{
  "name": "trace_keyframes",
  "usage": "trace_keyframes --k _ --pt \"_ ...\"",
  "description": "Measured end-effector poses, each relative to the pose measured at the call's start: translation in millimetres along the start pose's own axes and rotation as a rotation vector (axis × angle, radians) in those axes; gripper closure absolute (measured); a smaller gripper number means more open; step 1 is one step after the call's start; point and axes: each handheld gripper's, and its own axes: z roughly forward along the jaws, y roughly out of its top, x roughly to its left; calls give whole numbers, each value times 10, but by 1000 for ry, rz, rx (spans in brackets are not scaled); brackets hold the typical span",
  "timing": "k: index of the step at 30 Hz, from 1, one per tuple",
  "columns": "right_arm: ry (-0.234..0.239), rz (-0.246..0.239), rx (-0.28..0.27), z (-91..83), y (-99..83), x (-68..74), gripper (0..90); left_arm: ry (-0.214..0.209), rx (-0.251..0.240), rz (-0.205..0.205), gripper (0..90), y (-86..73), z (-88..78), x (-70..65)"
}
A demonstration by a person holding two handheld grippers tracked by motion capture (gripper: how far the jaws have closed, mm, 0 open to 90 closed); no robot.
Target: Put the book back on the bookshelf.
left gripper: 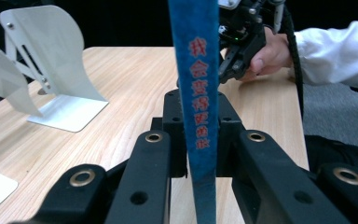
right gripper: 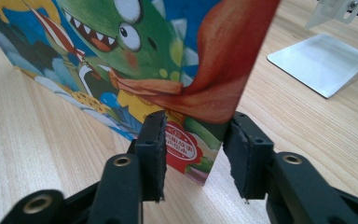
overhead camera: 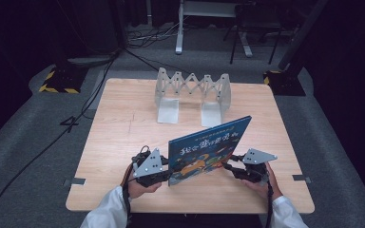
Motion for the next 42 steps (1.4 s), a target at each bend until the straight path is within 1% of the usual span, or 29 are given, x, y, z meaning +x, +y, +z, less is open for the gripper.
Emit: trace_keyframes --k 1,4,8,9,10,13,14,16,19,20,21,23,24,25,27,29,32,35,36,39,40,41,42 --pt "-2 0 1 -2 -1 -2 621 2 -5 -12 798 -11 4 7" --pt "-6 0 -2 3 0 0 624 29 -10 -14 784 -30 31 10" --pt "-5 3 0 6 5 -8 630 48 -20 -41 770 -62 82 33" --pt "-5 3 0 6 5 -8 630 48 -20 -41 766 -62 82 33" --pt "-7 4 1 8 8 -6 631 50 -19 -51 766 -67 93 42" --pt "-13 7 3 14 12 -6 632 52 -17 -49 761 -72 101 55" --pt "-14 8 3 15 12 -6 631 48 -21 -59 761 -80 111 65" --pt "-19 10 1 20 13 -1 630 54 -25 -73 760 -90 122 71" --pt "-24 12 -1 24 13 6 627 47 -28 -83 765 -98 131 77" --pt "-28 10 -3 25 12 8 626 24 -35 -94 778 -103 134 81" --pt "-35 6 -7 29 11 10 624 -3 -43 -95 799 -103 137 76" --pt "-53 -5 -11 41 10 15 624 -4 -39 -79 825 -87 148 42" --pt "-70 -12 -13 51 12 20 624 8 -24 -38 827 -68 156 11" --pt "-81 -18 -13 58 13 22 624 20 -20 -21 827 -52 168 -23" --pt "-90 -17 -19 71 9 16 623 28 -19 -11 827 -41 181 -39" --pt "-96 -10 -16 71 9 4 621 24 -28 -38 827 -62 194 -5" --pt "-105 -1 -20 87 18 -12 622 30 -32 -34 827 -67 200 26" --pt "-100 6 -22 95 20 -27 622 35 -36 -28 825 -72 208 23" --pt "-93 17 -27 98 19 -46 623 41 -37 -24 825 -73 215 22" --pt "-99 26 -26 107 24 -49 623 54 -46 -34 818 -83 231 40" --pt "-105 27 -22 111 30 -51 623 53 -51 -34 816 -86 234 49" --pt "-105 31 -24 118 33 -54 623 53 -44 -33 817 -84 232 60" --pt "-106 31 -23 122 36 -57 622 60 -49 -32 814 -86 238 66"
